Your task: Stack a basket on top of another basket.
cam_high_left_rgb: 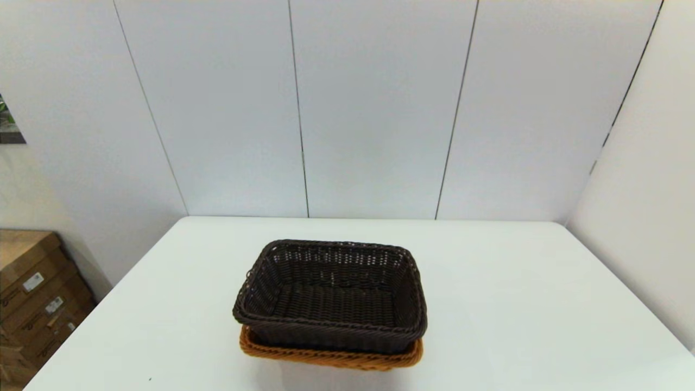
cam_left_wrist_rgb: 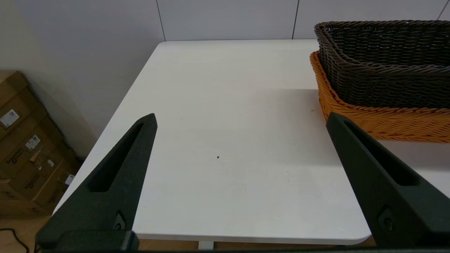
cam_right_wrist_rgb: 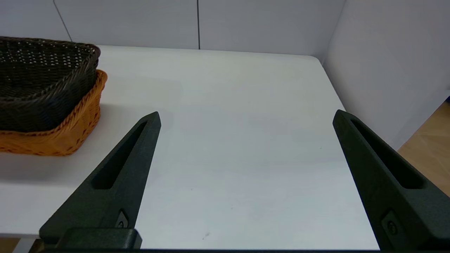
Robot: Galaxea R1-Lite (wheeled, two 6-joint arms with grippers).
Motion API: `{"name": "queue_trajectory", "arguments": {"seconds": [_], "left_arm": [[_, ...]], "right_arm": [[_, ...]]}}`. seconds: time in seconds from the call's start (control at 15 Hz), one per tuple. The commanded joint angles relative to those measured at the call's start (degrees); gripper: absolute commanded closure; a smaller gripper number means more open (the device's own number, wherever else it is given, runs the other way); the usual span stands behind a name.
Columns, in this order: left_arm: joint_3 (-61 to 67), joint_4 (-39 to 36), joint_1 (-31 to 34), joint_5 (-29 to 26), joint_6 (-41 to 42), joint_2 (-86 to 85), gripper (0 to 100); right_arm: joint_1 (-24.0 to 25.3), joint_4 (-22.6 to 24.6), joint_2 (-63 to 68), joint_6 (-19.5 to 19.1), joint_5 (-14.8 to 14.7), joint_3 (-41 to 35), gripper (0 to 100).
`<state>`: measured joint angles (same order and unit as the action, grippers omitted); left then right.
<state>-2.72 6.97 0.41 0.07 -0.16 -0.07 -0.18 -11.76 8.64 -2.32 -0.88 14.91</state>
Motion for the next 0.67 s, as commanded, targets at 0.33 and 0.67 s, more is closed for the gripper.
{"name": "queue_trajectory", "arguments": {"seconds": [0.33, 0.67], "left_arm": [[-0.01, 0.06, 0.02, 0.01, -0.02, 0.07, 0], [-0.01, 0.06, 0.02, 0.01, -0.02, 0.07, 0]], "right_arm": [[0.01, 1.22, -8.64, -0.58, 1.67, -10.51, 0], [0.01, 2.54, -8.64, -0.58, 1.41, -11.31, 0]]}}
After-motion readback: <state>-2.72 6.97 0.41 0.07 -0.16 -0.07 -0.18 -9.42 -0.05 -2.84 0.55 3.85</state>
